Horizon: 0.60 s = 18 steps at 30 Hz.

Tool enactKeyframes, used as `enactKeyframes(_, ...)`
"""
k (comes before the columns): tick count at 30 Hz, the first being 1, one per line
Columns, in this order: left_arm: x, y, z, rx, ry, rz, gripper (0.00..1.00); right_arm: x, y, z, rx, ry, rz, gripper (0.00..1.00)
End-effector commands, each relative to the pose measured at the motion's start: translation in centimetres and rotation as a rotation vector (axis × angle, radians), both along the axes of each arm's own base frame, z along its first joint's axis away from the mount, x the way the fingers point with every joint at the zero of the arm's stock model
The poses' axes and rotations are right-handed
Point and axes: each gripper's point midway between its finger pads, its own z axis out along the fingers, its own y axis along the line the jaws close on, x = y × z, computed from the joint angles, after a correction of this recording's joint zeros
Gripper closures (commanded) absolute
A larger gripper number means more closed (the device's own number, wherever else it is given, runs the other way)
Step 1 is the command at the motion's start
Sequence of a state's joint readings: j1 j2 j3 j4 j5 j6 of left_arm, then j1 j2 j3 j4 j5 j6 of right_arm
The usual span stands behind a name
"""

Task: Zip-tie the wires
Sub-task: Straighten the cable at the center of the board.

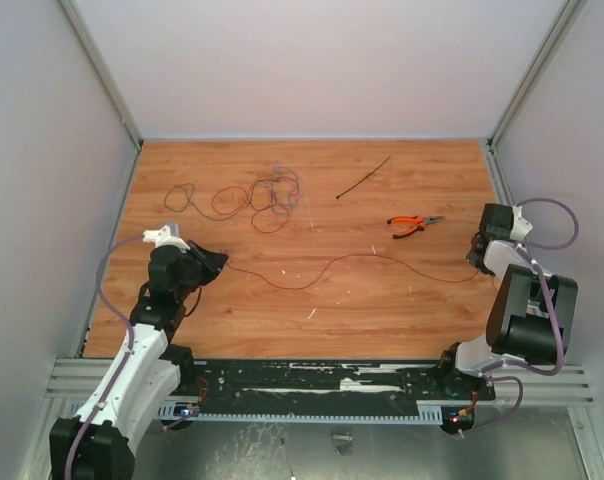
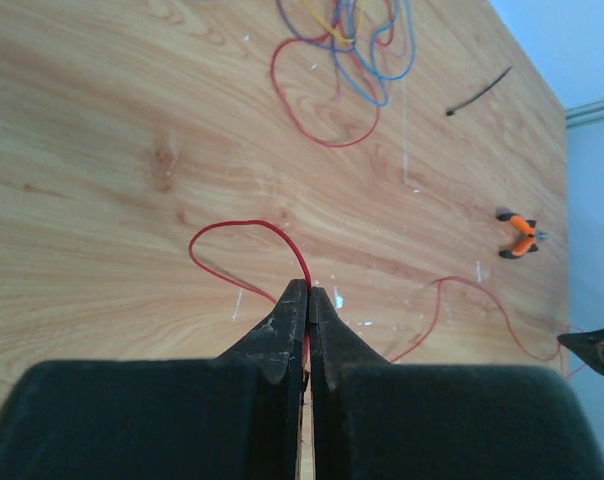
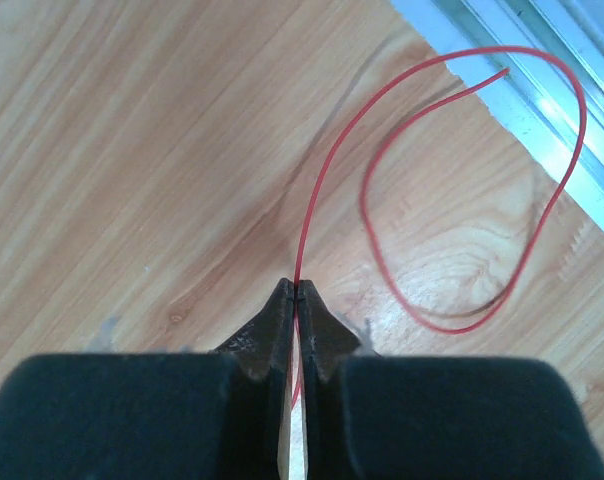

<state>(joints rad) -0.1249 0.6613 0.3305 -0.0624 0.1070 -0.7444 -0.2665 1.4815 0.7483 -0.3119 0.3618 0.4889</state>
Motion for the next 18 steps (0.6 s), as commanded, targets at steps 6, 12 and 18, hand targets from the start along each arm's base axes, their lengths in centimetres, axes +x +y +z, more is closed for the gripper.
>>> enactKeyframes(6,-0.7,2.4,-4.6,-0.010,0.121,0.127,1.00,1.7,-1.4,-0.4,-0.040,-0.004,0.015,1.00)
enactKeyframes(12,-0.6,6.0,-6.6,0.012,0.186,0.300,1.00,2.5,-1.5,-0.5,-0.042,-0.027,0.021,1.00)
enactKeyframes(18,0.4,9.6,-6.3,0.012,0.202,0.436,1.00,3.3,-1.6,-0.7,-0.040,-0.054,0.025,1.00)
